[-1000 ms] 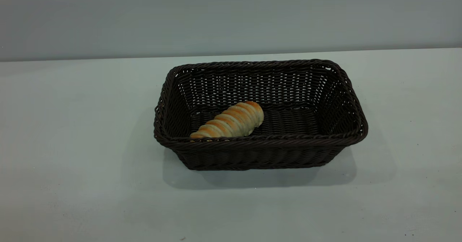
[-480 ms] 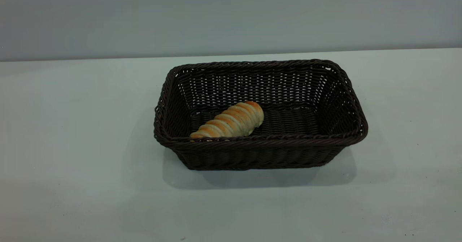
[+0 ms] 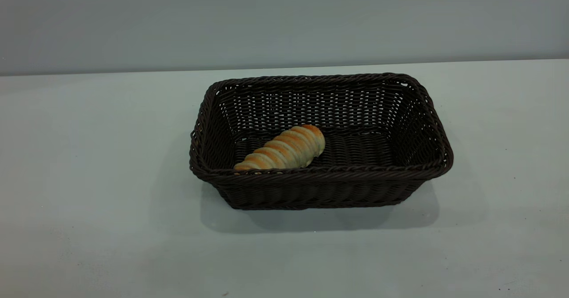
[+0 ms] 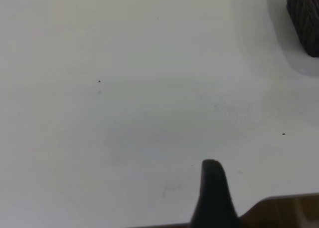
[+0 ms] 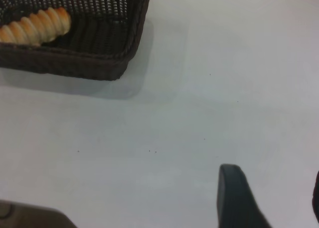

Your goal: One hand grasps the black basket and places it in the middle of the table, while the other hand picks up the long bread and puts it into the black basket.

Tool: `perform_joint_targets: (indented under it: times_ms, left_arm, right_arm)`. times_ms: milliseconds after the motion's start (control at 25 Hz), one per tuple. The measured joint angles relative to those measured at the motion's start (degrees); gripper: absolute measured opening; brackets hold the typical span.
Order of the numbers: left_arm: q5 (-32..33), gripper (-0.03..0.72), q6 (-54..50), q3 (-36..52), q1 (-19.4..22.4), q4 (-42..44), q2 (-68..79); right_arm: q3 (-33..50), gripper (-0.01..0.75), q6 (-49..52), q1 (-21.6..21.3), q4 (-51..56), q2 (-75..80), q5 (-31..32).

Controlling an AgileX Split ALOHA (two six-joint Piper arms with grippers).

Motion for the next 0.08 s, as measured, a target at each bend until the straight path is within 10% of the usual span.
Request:
perform_joint_targets:
  times_ms: [80]
  left_arm:
    - [0.0,0.563,0.0,0.0,0.0,0.0,0.0]
  right_arm:
    - [0.0,0.385,0.0,0.0,0.0,0.0,0.0]
